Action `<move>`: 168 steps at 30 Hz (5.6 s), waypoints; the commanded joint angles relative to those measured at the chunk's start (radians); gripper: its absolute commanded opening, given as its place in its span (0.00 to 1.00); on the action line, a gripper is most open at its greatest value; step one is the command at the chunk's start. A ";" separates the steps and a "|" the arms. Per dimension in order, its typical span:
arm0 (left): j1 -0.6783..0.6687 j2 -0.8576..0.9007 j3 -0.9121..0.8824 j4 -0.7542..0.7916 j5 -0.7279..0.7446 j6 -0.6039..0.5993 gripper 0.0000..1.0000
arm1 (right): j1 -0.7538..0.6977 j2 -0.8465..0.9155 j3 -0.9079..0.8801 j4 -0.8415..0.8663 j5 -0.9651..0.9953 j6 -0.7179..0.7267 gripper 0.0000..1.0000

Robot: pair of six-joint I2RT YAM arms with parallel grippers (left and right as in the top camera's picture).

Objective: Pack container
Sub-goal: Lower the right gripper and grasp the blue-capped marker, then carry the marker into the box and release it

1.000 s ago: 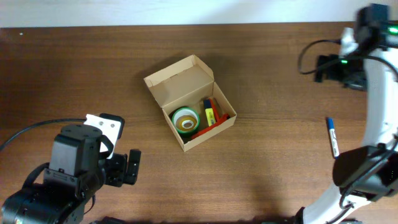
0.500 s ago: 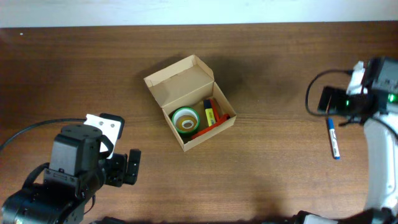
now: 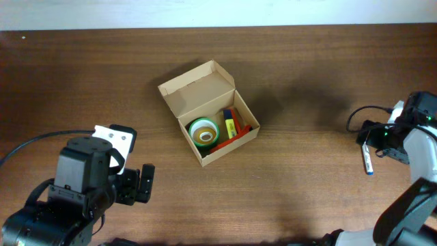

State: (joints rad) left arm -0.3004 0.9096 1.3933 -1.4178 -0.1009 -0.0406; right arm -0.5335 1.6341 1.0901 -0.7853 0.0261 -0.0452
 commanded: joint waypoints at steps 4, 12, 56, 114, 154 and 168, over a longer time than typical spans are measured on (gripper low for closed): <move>0.002 -0.001 0.003 -0.001 0.011 0.019 1.00 | -0.004 0.097 -0.011 0.016 0.005 -0.003 0.95; 0.002 -0.001 0.003 -0.001 0.011 0.019 1.00 | -0.004 0.163 -0.016 0.069 0.005 -0.003 0.93; 0.002 -0.002 0.003 -0.001 0.011 0.019 1.00 | -0.004 0.222 -0.070 0.192 -0.011 0.001 0.04; 0.002 -0.001 0.003 -0.001 0.011 0.019 1.00 | 1.110 0.314 0.555 -0.239 -0.317 -1.522 0.04; 0.002 -0.002 0.003 -0.001 0.011 0.019 1.00 | 1.109 -0.061 0.674 -0.233 -0.307 -0.639 0.99; 0.002 -0.001 0.003 -0.001 0.011 0.019 1.00 | 0.937 0.214 0.673 -0.230 -0.099 0.002 0.94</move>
State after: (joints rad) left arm -0.3004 0.9096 1.3933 -1.4181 -0.1009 -0.0406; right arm 0.4072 1.8099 1.7542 -1.0164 -0.0929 -0.0921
